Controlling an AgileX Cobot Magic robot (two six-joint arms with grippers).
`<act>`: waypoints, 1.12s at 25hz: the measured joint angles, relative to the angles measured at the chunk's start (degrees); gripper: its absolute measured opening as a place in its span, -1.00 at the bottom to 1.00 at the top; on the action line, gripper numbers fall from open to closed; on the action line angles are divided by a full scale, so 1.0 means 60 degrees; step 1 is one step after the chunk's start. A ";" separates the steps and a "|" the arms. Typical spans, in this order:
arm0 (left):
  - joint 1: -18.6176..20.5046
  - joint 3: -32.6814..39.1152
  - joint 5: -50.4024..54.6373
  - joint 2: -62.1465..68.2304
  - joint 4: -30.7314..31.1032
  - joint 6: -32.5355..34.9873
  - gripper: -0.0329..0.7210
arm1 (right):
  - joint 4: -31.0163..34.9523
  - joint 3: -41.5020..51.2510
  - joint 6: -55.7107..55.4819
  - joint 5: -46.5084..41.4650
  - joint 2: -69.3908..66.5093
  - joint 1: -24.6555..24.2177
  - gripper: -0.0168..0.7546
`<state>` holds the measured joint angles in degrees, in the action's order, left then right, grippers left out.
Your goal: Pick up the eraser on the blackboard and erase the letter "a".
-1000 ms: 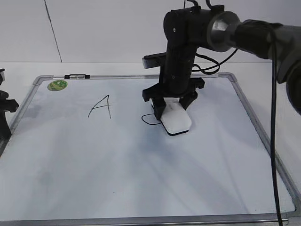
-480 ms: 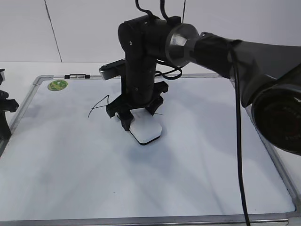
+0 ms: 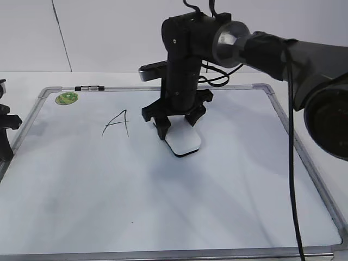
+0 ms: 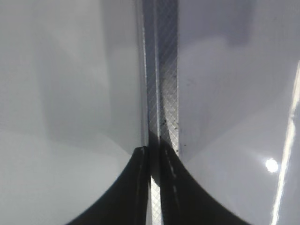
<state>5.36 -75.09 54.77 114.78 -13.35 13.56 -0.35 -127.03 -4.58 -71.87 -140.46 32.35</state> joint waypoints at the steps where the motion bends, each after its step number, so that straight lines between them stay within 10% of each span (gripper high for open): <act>1: 0.0000 0.0000 0.0000 0.0000 0.0000 0.0000 -0.87 | -0.0016 0.0000 -0.0020 0.0021 0.0000 -0.0159 0.41; 12: 0.0000 0.0000 0.0004 0.0000 0.0000 0.0000 -0.87 | 0.0059 0.0000 0.0008 0.0045 0.0000 -0.1439 0.41; 28: 0.0000 0.0000 0.0041 0.0006 0.0025 0.0000 -0.87 | -0.0194 0.0856 0.0644 0.0366 0.0283 0.0589 0.41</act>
<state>5.36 -75.09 55.02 114.81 -13.20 13.56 -1.51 -121.89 -0.72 -69.67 -138.76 35.89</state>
